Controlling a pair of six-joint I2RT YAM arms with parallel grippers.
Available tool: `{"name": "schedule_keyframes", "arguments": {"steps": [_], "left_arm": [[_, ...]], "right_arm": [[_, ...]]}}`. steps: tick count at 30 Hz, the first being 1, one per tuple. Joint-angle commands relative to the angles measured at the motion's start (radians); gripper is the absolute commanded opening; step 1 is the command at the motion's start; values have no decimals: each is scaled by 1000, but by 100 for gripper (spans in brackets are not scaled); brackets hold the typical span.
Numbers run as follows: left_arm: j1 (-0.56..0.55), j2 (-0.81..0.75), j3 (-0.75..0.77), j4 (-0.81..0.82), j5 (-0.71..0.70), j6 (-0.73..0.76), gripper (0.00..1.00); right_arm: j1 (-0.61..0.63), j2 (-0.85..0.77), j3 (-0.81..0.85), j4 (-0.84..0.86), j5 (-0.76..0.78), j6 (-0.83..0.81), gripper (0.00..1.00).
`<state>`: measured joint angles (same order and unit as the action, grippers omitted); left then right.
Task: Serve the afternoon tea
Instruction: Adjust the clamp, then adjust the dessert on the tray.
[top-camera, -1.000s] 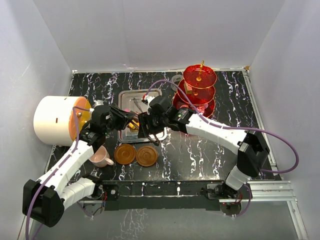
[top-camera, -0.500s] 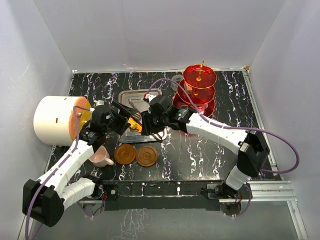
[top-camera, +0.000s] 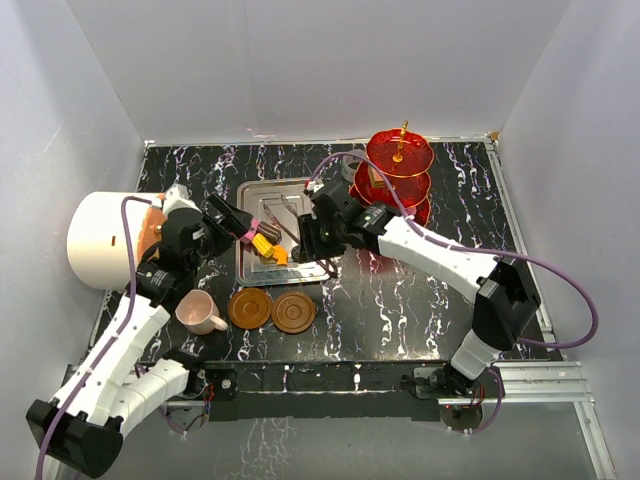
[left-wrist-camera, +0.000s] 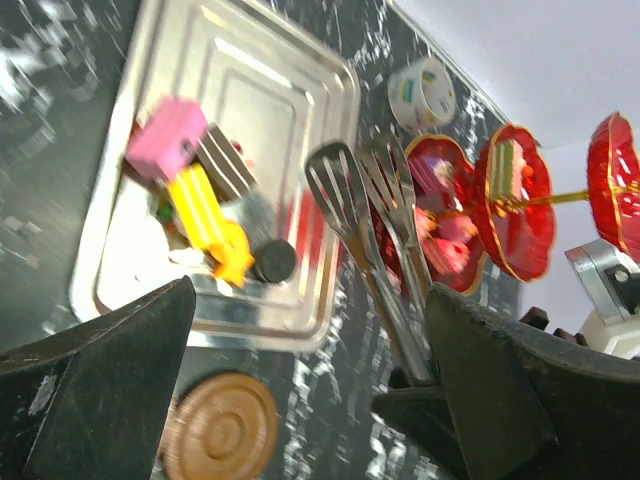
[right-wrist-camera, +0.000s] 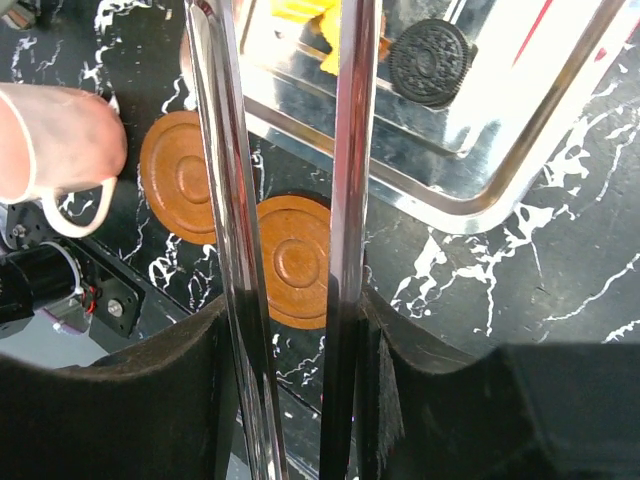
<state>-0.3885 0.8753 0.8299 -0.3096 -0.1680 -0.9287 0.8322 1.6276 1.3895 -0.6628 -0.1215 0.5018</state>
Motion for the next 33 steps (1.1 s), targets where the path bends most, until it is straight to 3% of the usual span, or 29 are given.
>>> {"name": "schedule_keyframes", "arguments": {"steps": [1,4,9,20,33], "left_arm": [[-3,-33,73,-58,-194,330,99],[-3,-38,59,-35,-247,471,99],[-4,-57,-12,28,-305,561,99],[-3,-151,-165,8,-398,517,99],[-3,-191,-178,21,-421,490,99]], "right_arm": [[-37,30,55,-6,-70,-4,39],[-51,77,67,-8,-145,-15,40],[-54,168,130,-20,-164,-25,40],[-52,287,317,-123,-164,-83,39],[83,216,263,-207,-47,-162,35]]}}
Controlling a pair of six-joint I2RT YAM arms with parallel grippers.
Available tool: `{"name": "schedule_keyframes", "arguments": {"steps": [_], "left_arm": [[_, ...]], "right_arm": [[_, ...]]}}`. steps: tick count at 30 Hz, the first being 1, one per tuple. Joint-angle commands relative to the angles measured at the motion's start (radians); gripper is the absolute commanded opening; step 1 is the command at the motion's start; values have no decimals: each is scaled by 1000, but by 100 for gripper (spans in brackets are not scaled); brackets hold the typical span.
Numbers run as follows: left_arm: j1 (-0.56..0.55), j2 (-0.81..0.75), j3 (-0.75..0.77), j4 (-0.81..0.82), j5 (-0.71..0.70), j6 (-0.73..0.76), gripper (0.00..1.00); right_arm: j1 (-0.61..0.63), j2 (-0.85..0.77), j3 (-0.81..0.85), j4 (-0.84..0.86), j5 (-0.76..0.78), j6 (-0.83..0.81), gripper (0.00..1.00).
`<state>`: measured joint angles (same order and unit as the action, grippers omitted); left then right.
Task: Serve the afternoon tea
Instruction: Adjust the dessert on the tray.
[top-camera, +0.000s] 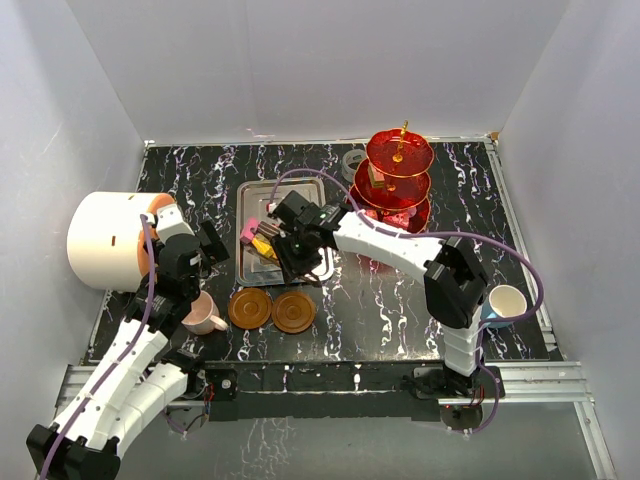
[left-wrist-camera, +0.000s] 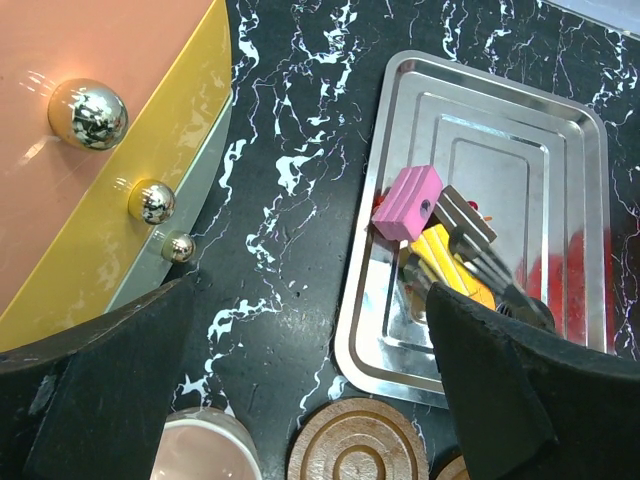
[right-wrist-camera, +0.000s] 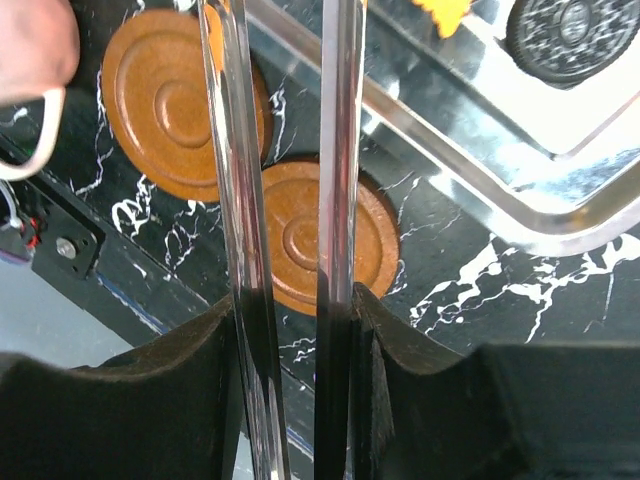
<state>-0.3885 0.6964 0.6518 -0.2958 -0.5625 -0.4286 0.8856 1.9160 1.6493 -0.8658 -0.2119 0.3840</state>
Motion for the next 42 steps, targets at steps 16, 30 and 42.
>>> {"name": "schedule_keyframes", "arguments": {"steps": [16,30,42], "left_arm": [[-3,16,2,7,-7,-7,99],[-3,40,6,0,-7,-5,99],[-3,41,9,-4,-6,-2,99]], "right_arm": [[53,13,67,-95,160,-109,37],[48,-24,58,-107,274,-75,34],[-157,-166,-181,114,-8,27,24]]}}
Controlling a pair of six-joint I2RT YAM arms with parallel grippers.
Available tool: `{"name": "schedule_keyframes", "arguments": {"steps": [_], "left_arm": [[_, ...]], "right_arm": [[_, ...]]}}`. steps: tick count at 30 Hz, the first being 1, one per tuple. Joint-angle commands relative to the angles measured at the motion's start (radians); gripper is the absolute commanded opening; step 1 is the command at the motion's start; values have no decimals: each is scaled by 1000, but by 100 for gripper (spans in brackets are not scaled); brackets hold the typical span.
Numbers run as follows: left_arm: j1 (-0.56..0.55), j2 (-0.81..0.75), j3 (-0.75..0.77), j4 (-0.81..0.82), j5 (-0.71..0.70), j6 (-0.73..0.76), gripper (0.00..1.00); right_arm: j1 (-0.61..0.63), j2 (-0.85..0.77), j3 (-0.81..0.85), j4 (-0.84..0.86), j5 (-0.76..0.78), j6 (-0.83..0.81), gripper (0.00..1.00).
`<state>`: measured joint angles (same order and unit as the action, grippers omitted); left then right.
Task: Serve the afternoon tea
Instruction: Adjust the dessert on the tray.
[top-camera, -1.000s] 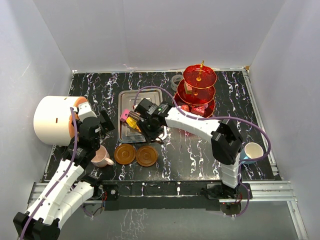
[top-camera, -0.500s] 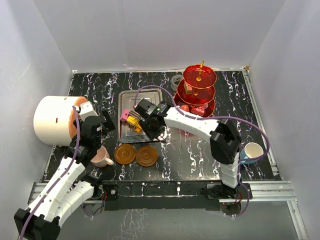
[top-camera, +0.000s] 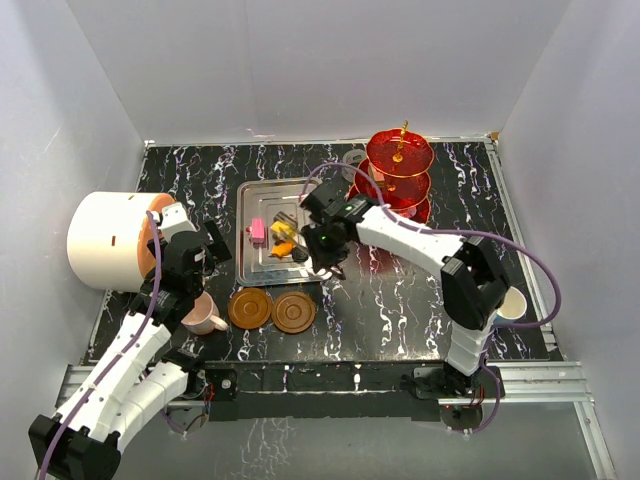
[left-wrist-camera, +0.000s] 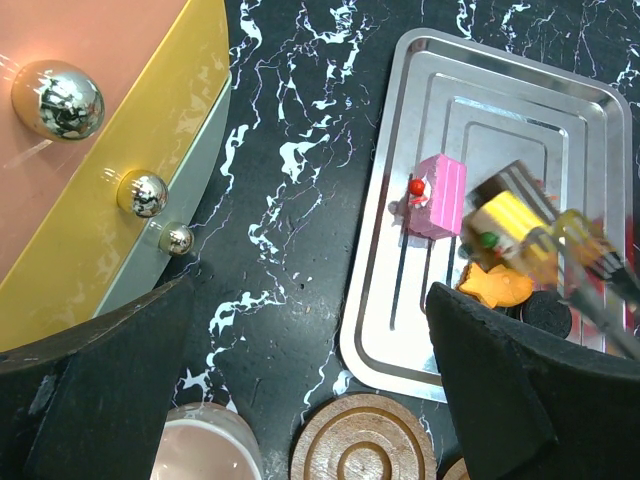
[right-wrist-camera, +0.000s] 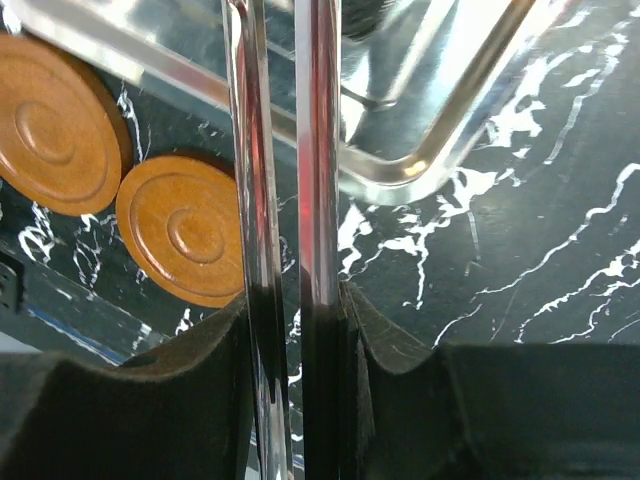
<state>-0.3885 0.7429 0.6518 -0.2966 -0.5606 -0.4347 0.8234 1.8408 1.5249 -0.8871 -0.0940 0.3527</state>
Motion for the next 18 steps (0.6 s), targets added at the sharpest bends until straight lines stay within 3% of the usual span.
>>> {"name": "schedule_keyframes", "arguments": {"steps": [1,6,18], "left_arm": [[-2,-5,9,-3,-8,4,99],[-3,-1,9,-1,-6,5,99],[-3,4,13,-3,-4,7,99]], "right_arm": [[-111,-93,-78,154,-142,66,24],[-167,-125,-100,141,-149,71,25],[-151,-120,37,74,-119,-8,33]]}}
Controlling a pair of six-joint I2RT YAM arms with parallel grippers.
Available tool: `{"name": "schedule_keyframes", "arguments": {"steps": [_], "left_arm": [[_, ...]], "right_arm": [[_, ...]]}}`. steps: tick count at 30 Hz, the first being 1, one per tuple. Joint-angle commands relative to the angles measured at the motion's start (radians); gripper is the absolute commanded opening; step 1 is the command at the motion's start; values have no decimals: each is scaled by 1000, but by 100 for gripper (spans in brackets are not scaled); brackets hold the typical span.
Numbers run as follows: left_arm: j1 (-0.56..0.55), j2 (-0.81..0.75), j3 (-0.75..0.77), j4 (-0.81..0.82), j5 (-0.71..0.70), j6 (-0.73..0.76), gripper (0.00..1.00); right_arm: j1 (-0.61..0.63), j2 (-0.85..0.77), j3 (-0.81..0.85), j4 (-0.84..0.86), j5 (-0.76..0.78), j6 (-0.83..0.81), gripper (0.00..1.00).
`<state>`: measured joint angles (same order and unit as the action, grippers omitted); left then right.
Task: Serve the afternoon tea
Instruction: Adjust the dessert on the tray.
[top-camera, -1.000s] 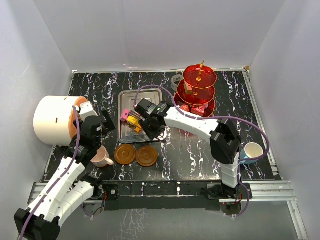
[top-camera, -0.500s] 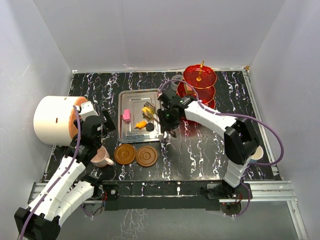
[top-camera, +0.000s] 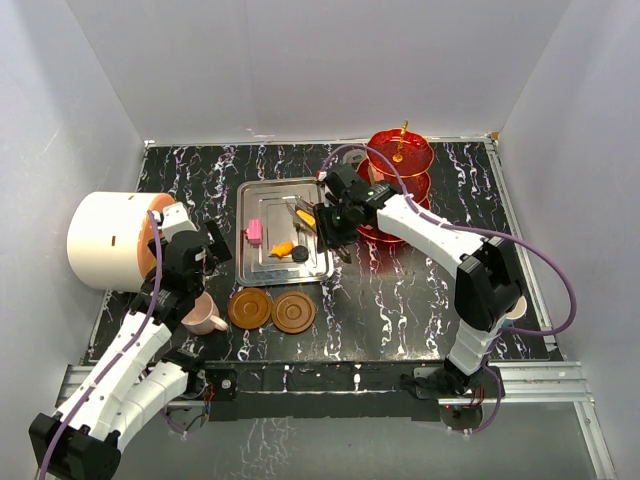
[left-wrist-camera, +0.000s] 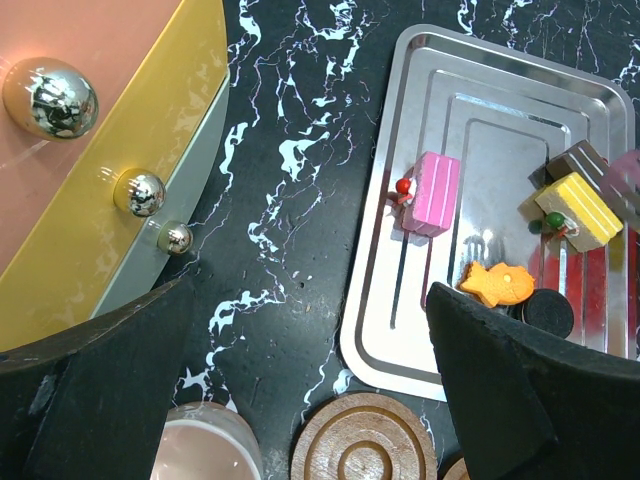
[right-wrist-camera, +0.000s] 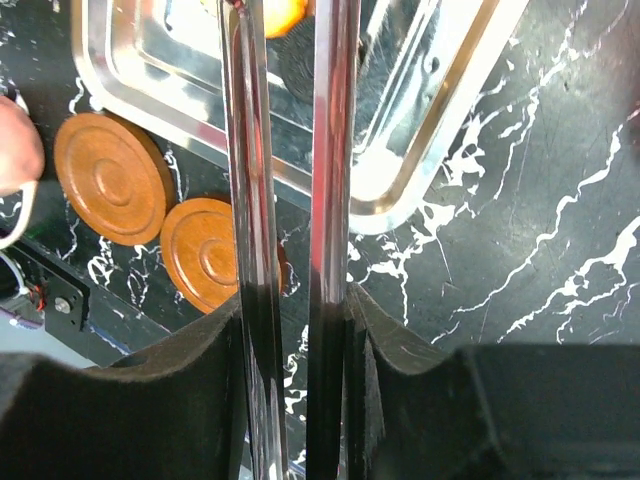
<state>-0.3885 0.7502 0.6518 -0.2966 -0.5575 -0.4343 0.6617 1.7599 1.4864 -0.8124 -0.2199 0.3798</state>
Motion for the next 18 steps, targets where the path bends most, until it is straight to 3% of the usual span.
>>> {"name": "schedule_keyframes", "arguments": {"steps": [1,9,18], "left_arm": [[-3,-4,13,-3,-8,7,99],[-3,-30,25,-34,-69,-7,99],[-2,-53,13,-26,-76,0,99]], "right_arm": [[21,-27,83,6,-2,-25,33],[190,190,262,34,15,25,35],[213,301,366,-4,62,34,29]]}}
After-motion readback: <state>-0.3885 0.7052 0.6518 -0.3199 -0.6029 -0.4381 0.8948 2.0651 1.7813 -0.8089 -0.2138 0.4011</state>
